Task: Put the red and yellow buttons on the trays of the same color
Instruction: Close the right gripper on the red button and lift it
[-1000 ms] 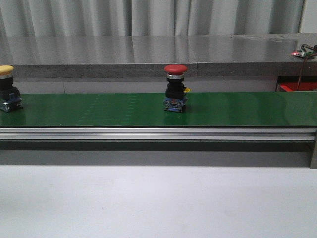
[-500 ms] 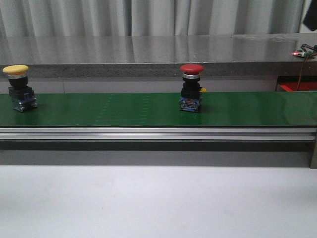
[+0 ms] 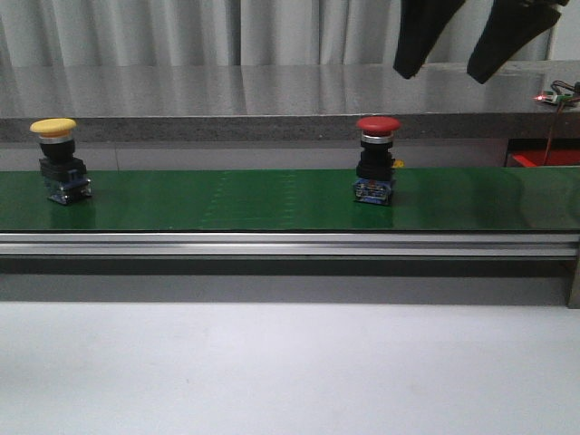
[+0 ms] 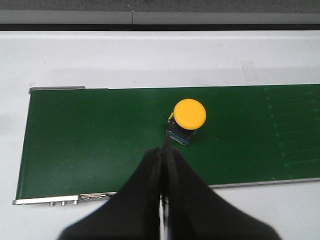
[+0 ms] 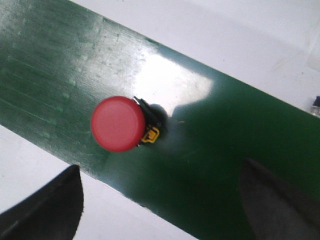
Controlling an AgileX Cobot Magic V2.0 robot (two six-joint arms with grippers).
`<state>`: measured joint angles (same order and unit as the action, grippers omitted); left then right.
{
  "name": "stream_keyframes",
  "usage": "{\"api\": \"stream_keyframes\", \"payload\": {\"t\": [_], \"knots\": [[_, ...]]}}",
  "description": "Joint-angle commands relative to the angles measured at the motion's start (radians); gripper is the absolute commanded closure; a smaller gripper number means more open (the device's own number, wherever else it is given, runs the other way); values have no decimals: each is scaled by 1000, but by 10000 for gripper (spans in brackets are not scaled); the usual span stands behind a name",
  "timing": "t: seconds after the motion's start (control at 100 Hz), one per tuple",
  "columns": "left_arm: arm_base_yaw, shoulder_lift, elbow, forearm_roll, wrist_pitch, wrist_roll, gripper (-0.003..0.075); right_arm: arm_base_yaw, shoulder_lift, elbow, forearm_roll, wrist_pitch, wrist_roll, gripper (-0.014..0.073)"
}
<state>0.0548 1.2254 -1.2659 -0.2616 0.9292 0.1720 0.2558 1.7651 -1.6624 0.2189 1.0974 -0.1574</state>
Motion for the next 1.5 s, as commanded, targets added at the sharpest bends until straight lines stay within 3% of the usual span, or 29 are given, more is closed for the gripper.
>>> {"api": "stream_keyframes", "payload": {"t": [0.0, 0.27, 0.69, 0.78, 0.91, 1.04, 1.24, 1.49], "knots": [[-8, -29, -25, -22, -63, 1, 739, 12, 0, -84, 6, 12, -10, -35], [-8, -29, -25, -22, -66, 1, 739, 41, 116, -203, 4, 99, -10, -35], [-8, -29, -25, -24, -66, 1, 739, 46, 191, -211, -51, 116, -10, -25], [-8, -29, -25, -24, -66, 1, 739, 46, 200, -211, -64, 132, -7, 62], [-8, -29, -25, -26, -66, 1, 739, 46, 201, -211, -67, 144, 2, 284], [-8, -29, -25, -26, -66, 1, 739, 45, 201, -211, -71, 157, 2, 421], [-8, -29, -25, -26, -66, 1, 739, 24, 162, -220, -90, 184, 2, 457], [-8, -29, -25, -26, -66, 1, 739, -144, 46, -220, -93, 236, 6, 457]]}}
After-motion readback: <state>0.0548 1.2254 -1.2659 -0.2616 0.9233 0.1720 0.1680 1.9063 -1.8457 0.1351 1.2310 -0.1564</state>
